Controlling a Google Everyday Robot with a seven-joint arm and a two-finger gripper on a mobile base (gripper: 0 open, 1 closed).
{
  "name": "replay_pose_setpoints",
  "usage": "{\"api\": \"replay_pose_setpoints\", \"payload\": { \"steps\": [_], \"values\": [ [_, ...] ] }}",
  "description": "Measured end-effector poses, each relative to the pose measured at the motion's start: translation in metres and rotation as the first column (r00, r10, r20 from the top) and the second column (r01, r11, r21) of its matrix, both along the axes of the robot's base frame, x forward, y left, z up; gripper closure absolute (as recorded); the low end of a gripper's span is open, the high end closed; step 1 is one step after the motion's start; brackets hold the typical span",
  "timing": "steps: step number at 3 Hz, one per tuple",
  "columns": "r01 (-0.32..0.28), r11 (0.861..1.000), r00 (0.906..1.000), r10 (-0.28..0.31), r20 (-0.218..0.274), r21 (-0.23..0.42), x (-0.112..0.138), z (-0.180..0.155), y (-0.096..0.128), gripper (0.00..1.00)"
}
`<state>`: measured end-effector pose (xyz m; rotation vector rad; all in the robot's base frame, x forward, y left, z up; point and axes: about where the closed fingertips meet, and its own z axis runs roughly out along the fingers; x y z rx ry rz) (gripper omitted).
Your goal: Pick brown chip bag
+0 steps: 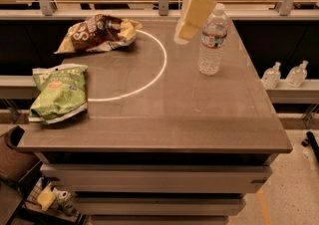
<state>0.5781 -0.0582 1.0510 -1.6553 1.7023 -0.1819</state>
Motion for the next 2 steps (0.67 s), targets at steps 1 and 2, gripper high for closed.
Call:
{"api": "replay_pose_setpoints", "payload": {
  "steps": [1, 2],
  "values": [
    [0.010, 1.000, 0.9999, -0.010, 0.012, 0.005, 0.015, -0.005, 0.008, 0.00],
    [0.008, 1.000, 1.0000, -0.008, 0.006, -0.021, 0.051, -0.021, 0.025, 0.00]
  ]
}}
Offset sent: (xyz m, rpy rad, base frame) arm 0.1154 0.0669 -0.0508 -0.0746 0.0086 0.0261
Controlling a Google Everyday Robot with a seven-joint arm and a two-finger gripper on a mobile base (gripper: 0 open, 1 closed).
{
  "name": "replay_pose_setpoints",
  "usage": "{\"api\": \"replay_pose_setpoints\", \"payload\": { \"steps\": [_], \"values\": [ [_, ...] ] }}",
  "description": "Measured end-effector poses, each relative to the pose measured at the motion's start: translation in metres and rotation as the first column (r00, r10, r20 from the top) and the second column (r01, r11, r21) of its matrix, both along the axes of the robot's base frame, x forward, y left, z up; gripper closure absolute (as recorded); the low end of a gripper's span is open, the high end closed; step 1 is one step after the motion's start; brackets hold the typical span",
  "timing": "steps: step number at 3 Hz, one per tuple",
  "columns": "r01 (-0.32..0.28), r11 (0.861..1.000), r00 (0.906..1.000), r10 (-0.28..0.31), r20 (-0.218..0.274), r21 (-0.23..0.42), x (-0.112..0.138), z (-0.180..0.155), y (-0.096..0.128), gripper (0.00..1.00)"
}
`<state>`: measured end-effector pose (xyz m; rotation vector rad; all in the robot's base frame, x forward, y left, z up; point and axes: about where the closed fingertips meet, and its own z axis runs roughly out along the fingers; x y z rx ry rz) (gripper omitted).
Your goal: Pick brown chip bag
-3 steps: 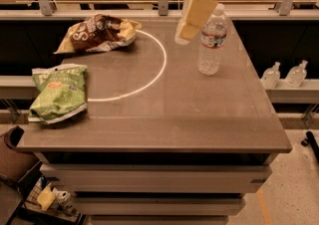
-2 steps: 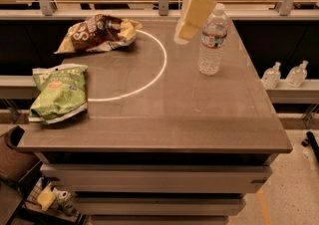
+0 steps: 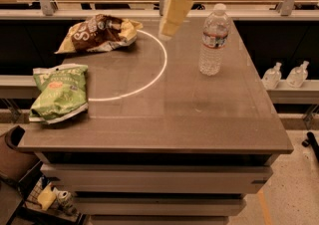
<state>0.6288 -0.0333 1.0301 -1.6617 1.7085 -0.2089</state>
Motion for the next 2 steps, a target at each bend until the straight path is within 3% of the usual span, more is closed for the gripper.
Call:
{"api": "replay_pose_setpoints", "payload": {
  "steps": [2],
  "values": [
    [-0.070, 0.998, 0.9975, 0.070, 0.009, -0.006, 0.081, -0.032, 0.065, 0.00]
  ]
}}
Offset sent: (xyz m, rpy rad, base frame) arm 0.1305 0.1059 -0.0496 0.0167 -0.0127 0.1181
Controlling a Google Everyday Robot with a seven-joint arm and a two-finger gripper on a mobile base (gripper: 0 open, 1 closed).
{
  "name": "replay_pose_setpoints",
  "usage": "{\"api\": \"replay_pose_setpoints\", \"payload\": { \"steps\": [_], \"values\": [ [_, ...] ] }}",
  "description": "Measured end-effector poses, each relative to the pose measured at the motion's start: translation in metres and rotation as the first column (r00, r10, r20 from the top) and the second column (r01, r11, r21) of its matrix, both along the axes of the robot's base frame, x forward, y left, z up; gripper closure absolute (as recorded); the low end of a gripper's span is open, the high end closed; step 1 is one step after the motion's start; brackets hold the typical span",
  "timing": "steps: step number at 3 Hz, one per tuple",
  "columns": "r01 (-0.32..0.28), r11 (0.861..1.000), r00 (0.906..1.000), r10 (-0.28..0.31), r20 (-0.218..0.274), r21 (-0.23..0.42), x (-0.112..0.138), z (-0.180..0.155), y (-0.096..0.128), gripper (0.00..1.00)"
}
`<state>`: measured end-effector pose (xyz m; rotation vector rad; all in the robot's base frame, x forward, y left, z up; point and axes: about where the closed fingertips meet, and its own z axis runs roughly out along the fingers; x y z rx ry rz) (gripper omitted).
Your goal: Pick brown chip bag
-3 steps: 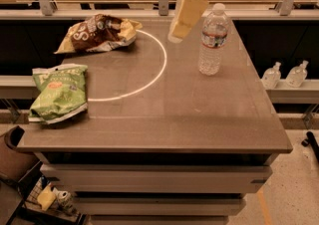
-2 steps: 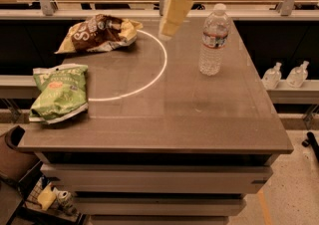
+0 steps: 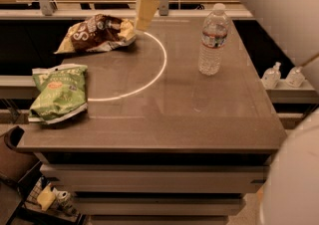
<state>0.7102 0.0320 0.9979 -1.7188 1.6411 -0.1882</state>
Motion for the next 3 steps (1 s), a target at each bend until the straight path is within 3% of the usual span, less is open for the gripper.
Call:
{"api": "replay_pose_setpoints", "payload": {
  "steps": [2, 3],
  "values": [
    [-0.043, 0.999, 0.9969, 0.042, -0.067, -0.012, 0.058, -0.058, 0.051, 0.00],
    [-0.061, 0.998, 0.9931, 0.062, -0.099, 0.013, 0.075, -0.078, 0.068, 0.00]
  ]
}}
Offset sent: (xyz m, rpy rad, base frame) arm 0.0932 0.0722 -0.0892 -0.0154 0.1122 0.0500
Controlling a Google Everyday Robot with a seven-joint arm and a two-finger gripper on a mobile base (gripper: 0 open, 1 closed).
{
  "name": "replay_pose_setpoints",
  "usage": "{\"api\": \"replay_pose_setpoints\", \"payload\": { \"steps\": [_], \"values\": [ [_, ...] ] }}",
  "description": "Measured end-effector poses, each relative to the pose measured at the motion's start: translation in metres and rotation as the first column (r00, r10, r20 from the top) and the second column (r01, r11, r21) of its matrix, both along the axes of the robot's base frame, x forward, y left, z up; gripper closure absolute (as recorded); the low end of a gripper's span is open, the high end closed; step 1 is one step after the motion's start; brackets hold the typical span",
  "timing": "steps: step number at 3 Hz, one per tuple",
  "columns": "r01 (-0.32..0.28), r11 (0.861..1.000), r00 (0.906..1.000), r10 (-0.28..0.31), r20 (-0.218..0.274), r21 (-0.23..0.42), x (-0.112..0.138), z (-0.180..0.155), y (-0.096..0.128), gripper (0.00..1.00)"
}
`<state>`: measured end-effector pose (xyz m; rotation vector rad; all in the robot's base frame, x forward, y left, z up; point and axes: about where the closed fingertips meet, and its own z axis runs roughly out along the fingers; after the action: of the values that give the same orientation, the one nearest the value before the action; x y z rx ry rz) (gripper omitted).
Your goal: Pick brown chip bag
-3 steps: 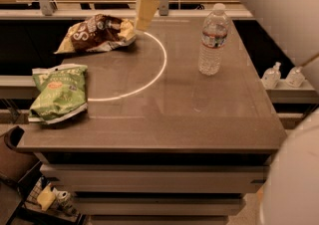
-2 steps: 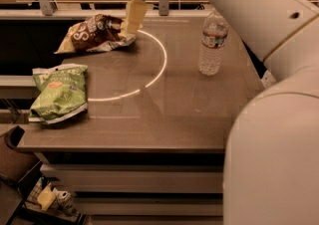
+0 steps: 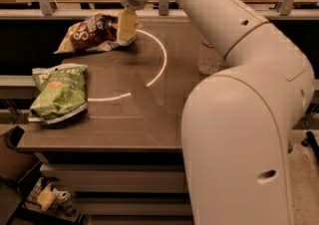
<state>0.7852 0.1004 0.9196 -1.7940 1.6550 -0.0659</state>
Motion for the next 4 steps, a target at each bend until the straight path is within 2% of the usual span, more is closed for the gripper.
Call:
{"api": "replay_pose_setpoints", "payload": {
  "steps": [1, 2, 3, 4],
  "values": [
    [-0.018, 1.000, 0.9994, 0.019, -0.030, 0.020, 0.009, -0.014, 0.014, 0.00],
    [-0.027, 0.999, 0.9959, 0.029, -0.085, 0.023, 0.015, -0.034, 0.023, 0.00],
    [-0.053, 0.999, 0.9856, 0.053, -0.161, 0.004, 0.014, -0.055, 0.027, 0.00],
    [-0.055, 0.998, 0.9837, 0.054, -0.171, 0.000, 0.014, -0.058, 0.027, 0.18]
  ]
}}
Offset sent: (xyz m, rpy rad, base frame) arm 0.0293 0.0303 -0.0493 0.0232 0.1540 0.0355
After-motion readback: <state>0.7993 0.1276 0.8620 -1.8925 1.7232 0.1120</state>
